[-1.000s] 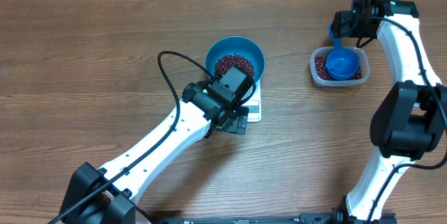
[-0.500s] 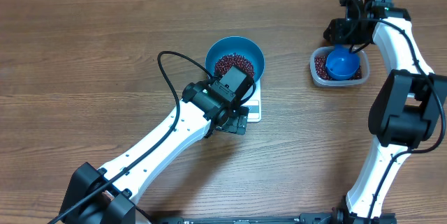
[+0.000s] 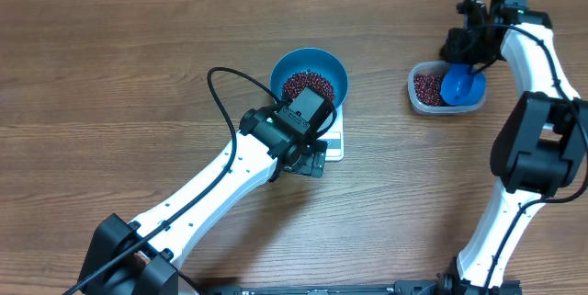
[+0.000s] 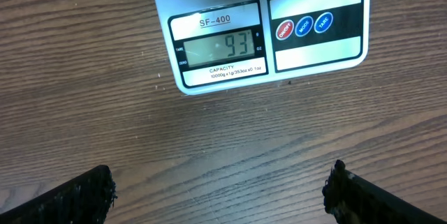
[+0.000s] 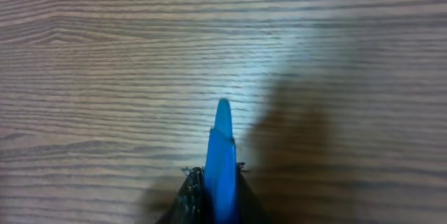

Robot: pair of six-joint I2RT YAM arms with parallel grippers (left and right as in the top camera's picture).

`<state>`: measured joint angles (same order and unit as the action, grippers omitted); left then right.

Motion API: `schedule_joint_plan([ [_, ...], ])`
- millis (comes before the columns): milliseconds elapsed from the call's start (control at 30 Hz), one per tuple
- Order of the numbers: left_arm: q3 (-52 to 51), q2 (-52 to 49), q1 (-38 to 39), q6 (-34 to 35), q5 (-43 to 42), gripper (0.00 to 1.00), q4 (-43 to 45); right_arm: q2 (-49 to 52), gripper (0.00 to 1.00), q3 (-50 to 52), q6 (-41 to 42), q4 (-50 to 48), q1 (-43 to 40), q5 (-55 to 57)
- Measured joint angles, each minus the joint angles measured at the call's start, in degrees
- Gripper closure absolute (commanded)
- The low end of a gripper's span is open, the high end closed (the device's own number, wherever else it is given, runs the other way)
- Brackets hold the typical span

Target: Scoop item into bowl and weigh 150g on scale

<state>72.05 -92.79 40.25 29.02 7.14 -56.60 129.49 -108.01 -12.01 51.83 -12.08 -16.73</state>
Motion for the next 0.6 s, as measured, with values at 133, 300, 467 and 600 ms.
schedule_joint_plan([
  [133,0.0,0.0,0.0,0.0,0.0,0.0,0.0,-1.5,0.96,0.0,0.0,0.4,-0.7,0.0],
  [300,0.0,0.0,0.0,0.0,0.0,0.0,0.0,-4.7,0.96,0.0,0.0,0.3,-0.7,-0.2],
  [467,0.0,0.0,0.0,0.0,0.0,0.01,0.0,-6.7,0.96,0.0,0.0,0.3,-0.7,-2.8],
  [600,0.0,0.0,0.0,0.0,0.0,0.0,0.0,-8.0,0.96,0.0,0.0,0.9,-0.7,-3.9],
])
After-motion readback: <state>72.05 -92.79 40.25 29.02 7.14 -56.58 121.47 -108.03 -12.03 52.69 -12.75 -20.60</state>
